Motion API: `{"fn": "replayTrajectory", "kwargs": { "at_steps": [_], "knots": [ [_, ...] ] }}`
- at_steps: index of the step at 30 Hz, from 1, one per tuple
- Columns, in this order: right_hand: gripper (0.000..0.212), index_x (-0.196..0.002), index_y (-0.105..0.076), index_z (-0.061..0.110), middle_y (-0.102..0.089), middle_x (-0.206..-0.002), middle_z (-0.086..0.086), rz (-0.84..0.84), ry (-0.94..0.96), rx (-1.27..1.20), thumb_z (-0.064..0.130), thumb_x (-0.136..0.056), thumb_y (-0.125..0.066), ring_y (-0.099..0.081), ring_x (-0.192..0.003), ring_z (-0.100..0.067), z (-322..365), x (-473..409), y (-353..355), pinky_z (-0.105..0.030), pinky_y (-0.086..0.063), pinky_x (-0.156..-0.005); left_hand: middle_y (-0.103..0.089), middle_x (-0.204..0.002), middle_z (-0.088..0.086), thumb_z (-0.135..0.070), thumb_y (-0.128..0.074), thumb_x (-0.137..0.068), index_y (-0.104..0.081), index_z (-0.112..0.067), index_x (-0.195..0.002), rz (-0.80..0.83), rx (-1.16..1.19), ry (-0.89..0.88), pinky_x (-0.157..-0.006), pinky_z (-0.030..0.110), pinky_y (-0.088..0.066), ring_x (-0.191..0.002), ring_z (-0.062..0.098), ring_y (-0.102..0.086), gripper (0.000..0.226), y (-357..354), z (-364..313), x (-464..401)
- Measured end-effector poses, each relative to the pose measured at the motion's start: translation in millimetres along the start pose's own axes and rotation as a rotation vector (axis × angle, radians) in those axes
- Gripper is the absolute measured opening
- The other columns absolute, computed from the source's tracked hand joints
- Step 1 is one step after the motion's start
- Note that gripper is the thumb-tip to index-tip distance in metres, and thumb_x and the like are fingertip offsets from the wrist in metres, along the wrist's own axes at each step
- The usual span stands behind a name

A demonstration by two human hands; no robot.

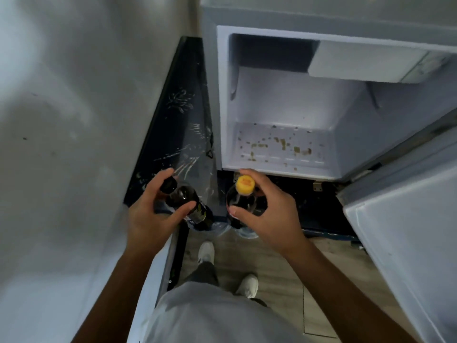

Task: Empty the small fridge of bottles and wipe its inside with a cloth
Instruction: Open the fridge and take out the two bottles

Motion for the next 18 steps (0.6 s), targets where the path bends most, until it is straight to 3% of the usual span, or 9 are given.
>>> {"fn": "replayTrajectory", "kwargs": {
  "at_steps": [3,5,7,10,12,16,18],
  "knots": [
    [0.066,-0.134,-0.051,0.040,-0.066,-0.125,0.012,0.069,-0.006,-0.025,0.036,-0.077,-0.084,-0.062,-0.115,-0.011,9,-24,-35,-0.037,-0.053,-0.097,-0.068,-0.124,-0.001,-0.027,-0.087,-0.071,-0.039,-0.053,-0.139,-0.010,-0.062,0.028,-0.081,0.003,-0.048,-0.097,0.016,-0.070,0.087,14,24,-12],
    [0.063,-0.132,-0.049,0.040,-0.066,-0.123,0.010,0.126,-0.051,-0.030,0.038,-0.079,-0.083,-0.062,-0.113,-0.014,11,-45,-60,-0.041,-0.053,-0.094,-0.068,-0.128,0.003,-0.030,-0.085,-0.073,-0.035,-0.058,-0.137,-0.010,-0.078,0.038,-0.081,0.021,-0.058,-0.093,0.024,-0.072,0.086,25,42,-27],
    [0.062,-0.131,-0.046,0.036,-0.065,-0.122,0.008,0.156,-0.066,-0.014,0.040,-0.080,-0.081,-0.063,-0.111,-0.017,11,-66,-85,-0.044,-0.053,-0.091,-0.066,-0.129,0.002,-0.030,-0.084,-0.075,-0.041,-0.051,-0.139,-0.001,-0.079,0.051,-0.084,0.038,-0.061,-0.101,0.026,-0.070,0.080,34,58,-44],
    [0.060,-0.131,-0.045,0.030,-0.065,-0.120,0.004,0.144,-0.032,0.039,0.040,-0.082,-0.079,-0.064,-0.105,-0.022,11,-96,-118,-0.043,-0.054,-0.085,-0.064,-0.133,0.000,-0.026,-0.084,-0.076,-0.050,-0.031,-0.140,0.002,-0.093,0.045,-0.098,0.030,-0.053,-0.116,0.018,-0.063,0.072,41,78,-71],
    [0.060,-0.133,-0.047,0.025,-0.066,-0.122,0.000,0.111,0.014,0.112,0.040,-0.084,-0.077,-0.064,-0.106,-0.026,9,-114,-137,-0.043,-0.054,-0.084,-0.062,-0.134,-0.001,-0.025,-0.084,-0.078,-0.052,-0.028,-0.139,0.003,-0.092,0.057,-0.100,0.026,-0.049,-0.117,0.017,-0.062,0.070,41,90,-91],
    [0.056,-0.132,-0.051,0.019,-0.068,-0.118,-0.003,0.031,0.067,0.202,0.040,-0.086,-0.076,-0.065,-0.104,-0.028,5,-142,-161,-0.039,-0.052,-0.083,-0.062,-0.135,-0.002,-0.026,-0.083,-0.079,-0.048,-0.034,-0.140,0.009,-0.083,0.077,-0.101,0.040,-0.052,-0.120,0.018,-0.061,0.071,34,111,-123],
    [0.057,-0.132,-0.049,0.019,-0.068,-0.116,-0.004,0.010,0.071,0.221,0.039,-0.086,-0.076,-0.065,-0.101,-0.029,5,-155,-166,-0.035,-0.050,-0.080,-0.062,-0.135,-0.002,-0.025,-0.082,-0.079,-0.048,-0.034,-0.141,0.019,-0.086,0.068,-0.100,0.040,-0.052,-0.122,0.017,-0.061,0.071,30,116,-136]
  ]
}}
Point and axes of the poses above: each hand's wrist, its own x-axis away from the middle knuckle, its own y-axis out of the back of the hand, z = x × y, the point moved 2 cm from there along -x, towards the middle knuckle
